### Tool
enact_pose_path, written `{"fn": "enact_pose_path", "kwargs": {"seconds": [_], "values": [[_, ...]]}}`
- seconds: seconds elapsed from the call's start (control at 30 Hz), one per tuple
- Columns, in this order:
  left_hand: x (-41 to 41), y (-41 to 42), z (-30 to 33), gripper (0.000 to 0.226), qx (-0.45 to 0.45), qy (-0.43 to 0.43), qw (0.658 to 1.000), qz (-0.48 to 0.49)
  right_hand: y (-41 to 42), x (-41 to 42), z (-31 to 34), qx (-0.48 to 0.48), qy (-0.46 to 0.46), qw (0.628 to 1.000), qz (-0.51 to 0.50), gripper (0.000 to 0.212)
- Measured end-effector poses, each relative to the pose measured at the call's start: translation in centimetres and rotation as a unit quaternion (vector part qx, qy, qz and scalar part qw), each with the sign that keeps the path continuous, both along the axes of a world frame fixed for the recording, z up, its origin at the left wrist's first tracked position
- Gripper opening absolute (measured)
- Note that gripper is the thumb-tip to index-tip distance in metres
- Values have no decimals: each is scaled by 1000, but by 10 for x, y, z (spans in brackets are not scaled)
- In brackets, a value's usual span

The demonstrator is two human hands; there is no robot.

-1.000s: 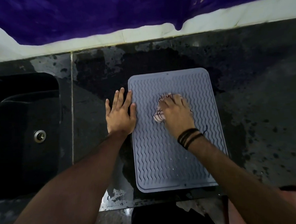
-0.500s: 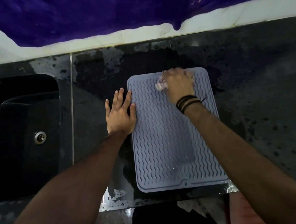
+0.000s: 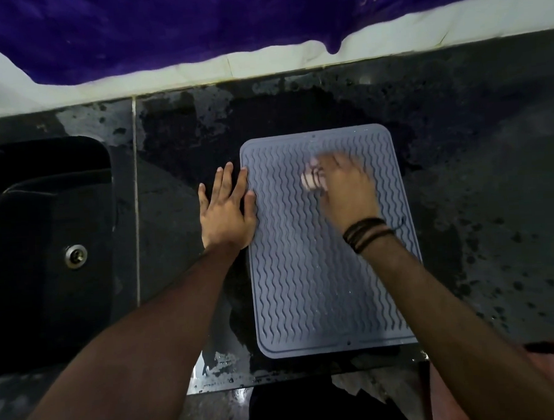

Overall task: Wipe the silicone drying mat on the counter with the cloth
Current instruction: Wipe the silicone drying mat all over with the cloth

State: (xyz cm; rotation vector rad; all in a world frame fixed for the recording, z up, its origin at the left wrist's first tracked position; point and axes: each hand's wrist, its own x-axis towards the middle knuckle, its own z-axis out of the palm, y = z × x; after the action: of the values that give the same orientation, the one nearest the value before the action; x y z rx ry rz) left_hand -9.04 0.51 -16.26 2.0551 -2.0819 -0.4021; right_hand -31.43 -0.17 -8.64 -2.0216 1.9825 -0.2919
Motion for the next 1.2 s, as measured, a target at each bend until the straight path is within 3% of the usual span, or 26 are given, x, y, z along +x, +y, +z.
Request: {"fn": "enact_pose_path", "kwargs": {"seconds": [0.1,0.2,0.5,0.67,0.8,0.93,1.2], "values": [[0,0,1,54,-2,4,1000,-2,-43,15,7,-41,12,999,-25,62],[0,0,1,56,-4,-3,1000,0,-59,37,-5,21,41,998,32,59],[0,-1,0,56,0,-18,1000,6,25,29,-29,1,78,992,99,66],[1,-1,-3,52,-6,-11,1000,0,33,19,-18,39,-7,995,89,65],[2,-1,-4,52,-7,-11,1000,-1,-16,39,-5,-22,-46,999,18,67],[2,-2,-3,53,-4,-22,1000,0,-34,70,-16,24,12,996,89,63],[1,-2,-3,52,0,-33,999,3,48,49,-28,3,43,985,167,61]]}}
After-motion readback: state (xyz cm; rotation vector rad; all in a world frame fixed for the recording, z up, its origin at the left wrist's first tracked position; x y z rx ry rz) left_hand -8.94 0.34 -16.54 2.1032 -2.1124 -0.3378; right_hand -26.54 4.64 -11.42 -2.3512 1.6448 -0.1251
